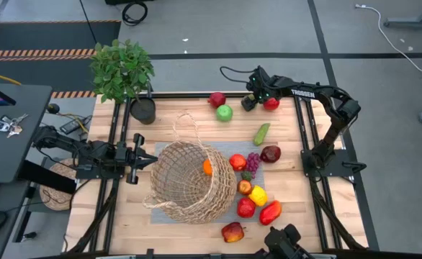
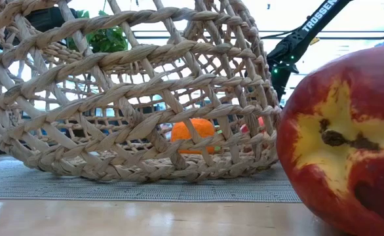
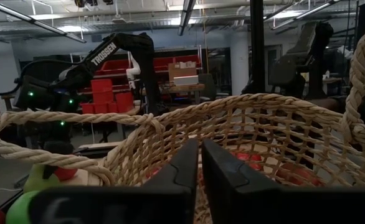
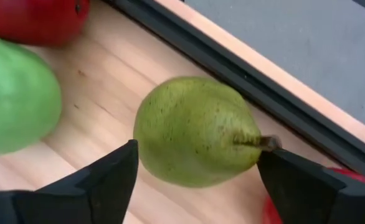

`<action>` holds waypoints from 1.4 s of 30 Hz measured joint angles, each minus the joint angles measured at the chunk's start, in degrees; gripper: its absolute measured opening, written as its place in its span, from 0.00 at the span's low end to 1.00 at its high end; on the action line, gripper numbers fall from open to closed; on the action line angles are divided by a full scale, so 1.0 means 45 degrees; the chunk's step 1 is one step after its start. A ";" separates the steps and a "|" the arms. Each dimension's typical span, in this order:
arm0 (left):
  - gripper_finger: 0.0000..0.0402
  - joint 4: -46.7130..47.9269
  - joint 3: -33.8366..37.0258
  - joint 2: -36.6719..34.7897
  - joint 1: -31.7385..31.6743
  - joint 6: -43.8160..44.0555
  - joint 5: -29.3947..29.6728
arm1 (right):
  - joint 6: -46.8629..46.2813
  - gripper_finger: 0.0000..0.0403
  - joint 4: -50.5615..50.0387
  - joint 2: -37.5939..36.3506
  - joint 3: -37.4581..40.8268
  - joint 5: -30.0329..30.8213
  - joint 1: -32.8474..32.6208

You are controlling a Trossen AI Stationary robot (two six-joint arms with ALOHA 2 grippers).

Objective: Build produce basket
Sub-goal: Put the pear into the brown basket

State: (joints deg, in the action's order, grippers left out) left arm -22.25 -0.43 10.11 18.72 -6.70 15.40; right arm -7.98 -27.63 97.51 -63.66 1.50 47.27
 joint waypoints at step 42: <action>0.08 -0.0002 0.0000 0.0000 -0.0001 0.0000 0.0000 | 0.0548 0.26 -0.0724 -0.0019 0.0005 -0.2021 -0.0058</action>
State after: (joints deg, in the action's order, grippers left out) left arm -22.26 -0.43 10.11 18.72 -6.70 15.40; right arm -5.51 -30.89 97.43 -63.64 -7.60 47.00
